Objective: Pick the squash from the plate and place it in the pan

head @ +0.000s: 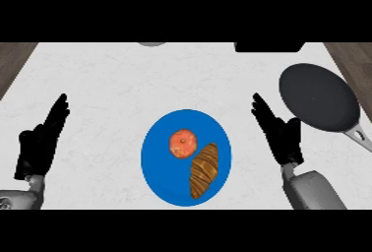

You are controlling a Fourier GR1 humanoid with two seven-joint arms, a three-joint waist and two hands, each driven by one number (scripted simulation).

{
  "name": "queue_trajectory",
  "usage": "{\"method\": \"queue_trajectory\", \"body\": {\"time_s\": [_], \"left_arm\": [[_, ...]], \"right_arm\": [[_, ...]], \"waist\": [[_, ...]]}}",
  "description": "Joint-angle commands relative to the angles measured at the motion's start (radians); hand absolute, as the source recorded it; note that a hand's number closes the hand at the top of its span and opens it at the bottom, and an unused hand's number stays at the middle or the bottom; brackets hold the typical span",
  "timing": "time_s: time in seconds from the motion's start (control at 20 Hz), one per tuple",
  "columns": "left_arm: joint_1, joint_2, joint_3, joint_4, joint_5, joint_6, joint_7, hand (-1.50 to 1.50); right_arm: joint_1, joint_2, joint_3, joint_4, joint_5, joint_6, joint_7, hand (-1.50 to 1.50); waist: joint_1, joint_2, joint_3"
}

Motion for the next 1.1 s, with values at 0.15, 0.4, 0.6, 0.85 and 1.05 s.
{"method": "queue_trajectory", "body": {"time_s": [0.15, 0.4, 0.6, 0.85, 1.05], "left_arm": [[0.011, -0.151, -0.073, -0.102, 0.036, -0.009, -0.129, 0.0], [0.036, -0.226, -0.116, -0.123, 0.087, -0.048, -0.186, 0.0], [0.03, -0.233, -0.111, -0.057, 0.084, -0.091, -0.239, 0.0], [0.031, -0.275, -0.14, -0.085, 0.048, -0.068, -0.225, 0.0], [0.055, -0.269, -0.147, -0.123, 0.044, -0.078, -0.192, 0.0]], "right_arm": [[-0.102, 0.093, -0.004, -0.144, 0.013, -0.034, -0.134, 1.5], [0.051, 0.091, -0.005, -0.236, 0.202, -0.319, -0.129, -1.5], [0.276, 0.016, 0.147, -0.401, 0.303, -0.25, -0.192, -1.5], [0.186, -0.058, 0.149, -0.427, 0.47, -0.258, -0.014, -1.5], [0.065, -0.098, 0.146, -0.455, 0.517, -0.15, 0.197, -1.5]], "waist": [[0.03, 0.024, 0.022], [-0.015, 0.017, 0.021], [0.0, 0.027, 0.022], [0.017, 0.03, 0.022], [0.027, 0.031, 0.022]]}}
